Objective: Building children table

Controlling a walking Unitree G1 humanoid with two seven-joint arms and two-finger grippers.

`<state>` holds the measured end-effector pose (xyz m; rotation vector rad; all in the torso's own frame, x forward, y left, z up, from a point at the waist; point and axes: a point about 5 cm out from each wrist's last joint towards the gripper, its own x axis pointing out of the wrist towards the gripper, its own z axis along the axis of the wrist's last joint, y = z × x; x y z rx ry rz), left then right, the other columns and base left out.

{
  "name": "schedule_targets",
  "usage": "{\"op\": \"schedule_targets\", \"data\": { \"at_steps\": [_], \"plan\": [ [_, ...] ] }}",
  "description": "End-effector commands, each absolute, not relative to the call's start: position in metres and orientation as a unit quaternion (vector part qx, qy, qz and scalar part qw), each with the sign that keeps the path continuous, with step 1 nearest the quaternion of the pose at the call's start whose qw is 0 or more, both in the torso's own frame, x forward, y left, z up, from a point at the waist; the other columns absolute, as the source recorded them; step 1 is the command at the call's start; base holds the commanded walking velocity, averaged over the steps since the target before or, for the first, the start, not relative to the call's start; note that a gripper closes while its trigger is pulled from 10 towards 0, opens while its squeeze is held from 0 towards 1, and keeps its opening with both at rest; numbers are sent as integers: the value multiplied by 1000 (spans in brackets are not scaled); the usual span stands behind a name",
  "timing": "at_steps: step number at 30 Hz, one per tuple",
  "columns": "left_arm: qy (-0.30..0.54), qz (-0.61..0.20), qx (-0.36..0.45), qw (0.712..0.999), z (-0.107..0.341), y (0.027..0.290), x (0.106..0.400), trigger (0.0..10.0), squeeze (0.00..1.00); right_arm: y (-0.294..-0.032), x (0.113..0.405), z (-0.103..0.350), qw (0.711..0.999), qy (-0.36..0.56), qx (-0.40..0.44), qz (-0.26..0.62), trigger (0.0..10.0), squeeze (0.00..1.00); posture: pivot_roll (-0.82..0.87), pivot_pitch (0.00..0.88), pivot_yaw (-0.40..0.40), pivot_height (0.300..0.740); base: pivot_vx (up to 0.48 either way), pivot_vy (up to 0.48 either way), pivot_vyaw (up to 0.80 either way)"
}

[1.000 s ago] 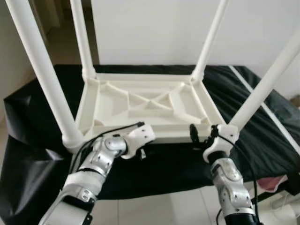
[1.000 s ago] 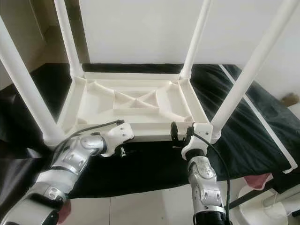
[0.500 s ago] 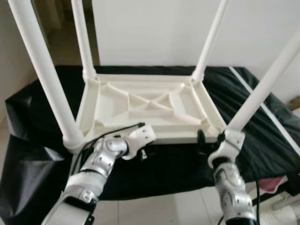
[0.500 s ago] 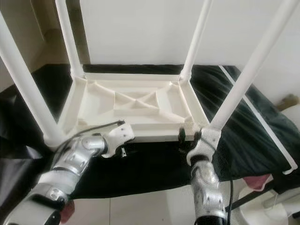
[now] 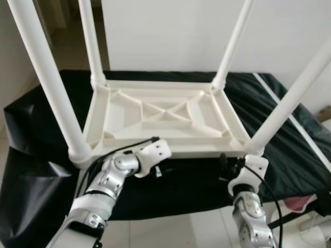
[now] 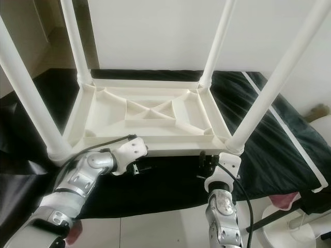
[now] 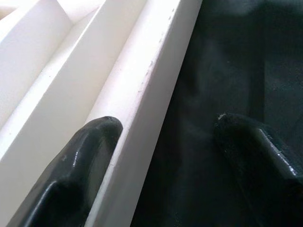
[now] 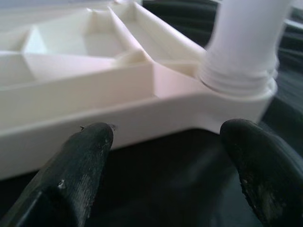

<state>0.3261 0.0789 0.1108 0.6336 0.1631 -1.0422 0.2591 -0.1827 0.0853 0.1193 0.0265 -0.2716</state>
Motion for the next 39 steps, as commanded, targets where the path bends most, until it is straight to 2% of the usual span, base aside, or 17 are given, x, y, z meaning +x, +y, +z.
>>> {"op": "schedule_targets", "data": {
  "at_steps": [1, 6, 14, 21, 29, 32, 37, 39],
  "plan": [
    [60, -427, 312, 846, 107, 85, 329, 10000, 0, -189, 256, 76, 985, 38, 65, -156, 10000, 0, 74, 0, -78, 740, 0, 0, 0],
    [74, -450, 312, 834, 101, 88, 321, 10000, 0, -189, 257, 73, 983, 45, 70, -163, 10000, 0, 81, 0, -76, 740, 0, 0, 0],
    [79, -486, 299, 818, 94, 78, 305, 10000, 0, -192, 267, 68, 981, 59, 77, -167, 10000, 0, 91, 0, -76, 740, 0, 0, 0],
    [54, -533, 266, 802, 98, 45, 285, 10000, 0, -229, 294, 78, 980, 51, 52, -188, 10000, 0, 106, 0, -84, 740, 0, 0, 0],
    [42, -548, 241, 800, 101, 18, 277, 10000, 0, -248, 316, 96, 978, 29, 40, -200, 10000, 0, 106, 0, -77, 740, 0, 0, 0],
    [19, -541, 225, 810, 111, 3, 278, 10000, 0, -250, 323, 103, 979, 20, 37, -199, 10000, 0, 116, 0, -85, 740, 0, 0, 0],
    [2, -527, 205, 825, 121, 3, 280, 10000, 0, -249, 323, 102, 980, 15, 35, -196, 10000, 0, 117, 0, -88, 740, 0, 0, 0],
    [-20, -508, 148, 848, 139, 9, 284, 10000, 0, -247, 318, 98, 980, 14, 32, -195, 10000, 0, 117, 0, -88, 740, 0, 0, 0]
  ]
}}
